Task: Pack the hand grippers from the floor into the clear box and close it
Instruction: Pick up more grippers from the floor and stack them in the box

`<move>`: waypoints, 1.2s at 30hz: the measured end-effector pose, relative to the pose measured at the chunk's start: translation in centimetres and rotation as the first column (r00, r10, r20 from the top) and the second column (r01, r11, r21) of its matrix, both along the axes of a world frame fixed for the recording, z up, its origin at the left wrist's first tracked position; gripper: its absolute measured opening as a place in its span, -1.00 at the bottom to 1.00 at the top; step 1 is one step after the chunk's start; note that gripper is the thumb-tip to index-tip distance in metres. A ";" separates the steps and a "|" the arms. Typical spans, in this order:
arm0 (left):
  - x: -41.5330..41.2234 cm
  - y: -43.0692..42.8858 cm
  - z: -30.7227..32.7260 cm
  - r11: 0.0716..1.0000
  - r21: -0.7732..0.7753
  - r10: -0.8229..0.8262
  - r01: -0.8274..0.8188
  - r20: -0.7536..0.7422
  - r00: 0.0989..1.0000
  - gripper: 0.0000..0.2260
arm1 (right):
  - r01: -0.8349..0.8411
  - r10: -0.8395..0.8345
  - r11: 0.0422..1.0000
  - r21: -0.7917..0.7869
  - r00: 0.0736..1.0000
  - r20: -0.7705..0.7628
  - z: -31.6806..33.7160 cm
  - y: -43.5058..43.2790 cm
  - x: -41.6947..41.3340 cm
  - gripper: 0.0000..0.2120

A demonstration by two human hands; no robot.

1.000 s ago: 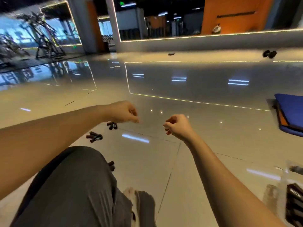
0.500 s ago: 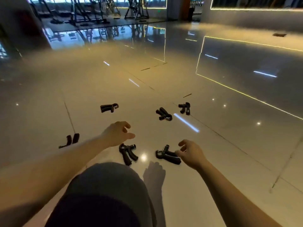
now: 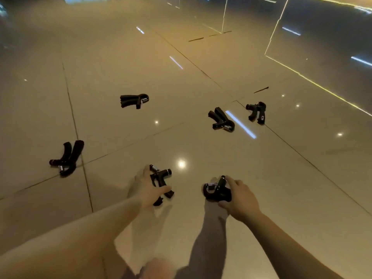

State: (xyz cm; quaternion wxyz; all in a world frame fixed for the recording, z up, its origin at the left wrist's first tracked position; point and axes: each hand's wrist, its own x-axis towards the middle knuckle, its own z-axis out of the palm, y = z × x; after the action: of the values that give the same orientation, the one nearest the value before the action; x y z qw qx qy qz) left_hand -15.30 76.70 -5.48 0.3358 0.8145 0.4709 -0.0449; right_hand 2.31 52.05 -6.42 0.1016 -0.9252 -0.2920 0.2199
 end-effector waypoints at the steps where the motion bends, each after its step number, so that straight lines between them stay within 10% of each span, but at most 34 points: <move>1: 0.6 -0.3 -0.8 0.999 0.025 0.034 -0.034 -0.002 0.999 -0.09 | -0.007 0.008 1.000 -0.025 1.000 0.016 -0.7 0.3 0.3 -0.10; 6: 3.4 -2.1 -3.4 0.984 0.101 0.157 -0.149 -0.077 0.985 0.13 | -0.045 0.054 0.994 -0.097 0.994 0.094 -3.7 1.9 0.7 -0.02; 19: 4.3 -3.2 -4.8 0.999 0.041 0.022 -0.031 0.217 0.976 -0.22 | 0.145 -0.143 0.981 0.130 0.989 -0.023 -3.6 0.3 0.3 -0.26; 36: 2.0 -12.6 19.7 0.873 0.360 -0.484 0.330 0.551 0.679 -0.33 | 0.146 -0.282 0.857 0.495 0.936 0.213 16.2 -12.9 -5.5 -0.28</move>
State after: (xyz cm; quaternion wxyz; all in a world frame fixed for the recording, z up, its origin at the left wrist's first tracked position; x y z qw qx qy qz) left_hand -13.33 64.13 14.26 0.3569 0.8997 0.1393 0.2089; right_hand -3.17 39.19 9.82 0.3055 -0.9208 -0.2424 -0.0024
